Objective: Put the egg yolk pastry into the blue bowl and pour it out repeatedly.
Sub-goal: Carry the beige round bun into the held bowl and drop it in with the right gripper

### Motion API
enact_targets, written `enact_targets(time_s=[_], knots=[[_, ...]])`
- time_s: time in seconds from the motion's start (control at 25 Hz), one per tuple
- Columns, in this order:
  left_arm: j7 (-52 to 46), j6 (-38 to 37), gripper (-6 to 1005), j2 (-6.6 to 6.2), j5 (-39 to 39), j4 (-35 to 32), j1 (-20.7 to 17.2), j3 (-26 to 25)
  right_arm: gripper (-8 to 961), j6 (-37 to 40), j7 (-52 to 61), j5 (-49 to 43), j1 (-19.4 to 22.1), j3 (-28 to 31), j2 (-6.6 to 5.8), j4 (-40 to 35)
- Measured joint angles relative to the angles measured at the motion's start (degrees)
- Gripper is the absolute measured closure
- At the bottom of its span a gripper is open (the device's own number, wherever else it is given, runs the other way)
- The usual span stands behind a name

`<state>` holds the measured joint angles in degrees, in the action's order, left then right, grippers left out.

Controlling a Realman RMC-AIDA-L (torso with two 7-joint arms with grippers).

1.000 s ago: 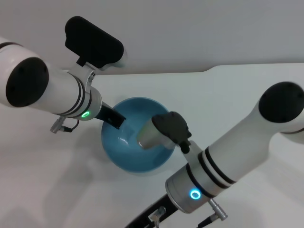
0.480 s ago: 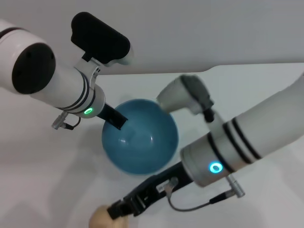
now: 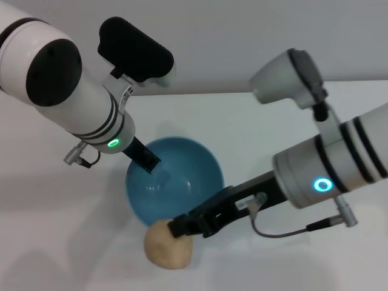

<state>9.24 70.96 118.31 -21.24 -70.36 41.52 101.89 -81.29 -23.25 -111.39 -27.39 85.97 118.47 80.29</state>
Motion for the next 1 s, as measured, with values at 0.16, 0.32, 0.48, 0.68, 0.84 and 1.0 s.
enact_targets(time_s=[0.16,0.32,0.48,0.68,0.84,1.0], knots=[[0.00,1.46,1001,-0.01,-0.04,0.09,0.27,-0.19,922,-1.47,1.17,-2.02,1.95,1.53,0.01,3.17],[-1.54,2.93,1000,0.11,-0.25,0.13,0.54,-0.28,915,-1.88,3.34,-6.00,2.89,1.78,0.04,5.46],[-3.07,5.52,1000,0.16,-1.83,0.13,0.94,-0.35,908,-1.82,4.33,-8.81,3.02,2.12,0.09,5.65],[-3.09,6.90,1000,0.24,-3.25,0.14,0.87,0.21,899,-0.17,4.30,-12.09,2.39,2.27,0.30,5.08],[-2.86,7.45,1000,0.20,-5.65,0.13,0.71,0.30,892,2.07,3.99,-13.07,1.59,1.81,0.30,4.35],[-2.95,7.92,1001,0.21,-6.31,0.13,0.58,0.33,885,4.45,3.85,-14.13,0.33,1.03,0.30,1.86]])
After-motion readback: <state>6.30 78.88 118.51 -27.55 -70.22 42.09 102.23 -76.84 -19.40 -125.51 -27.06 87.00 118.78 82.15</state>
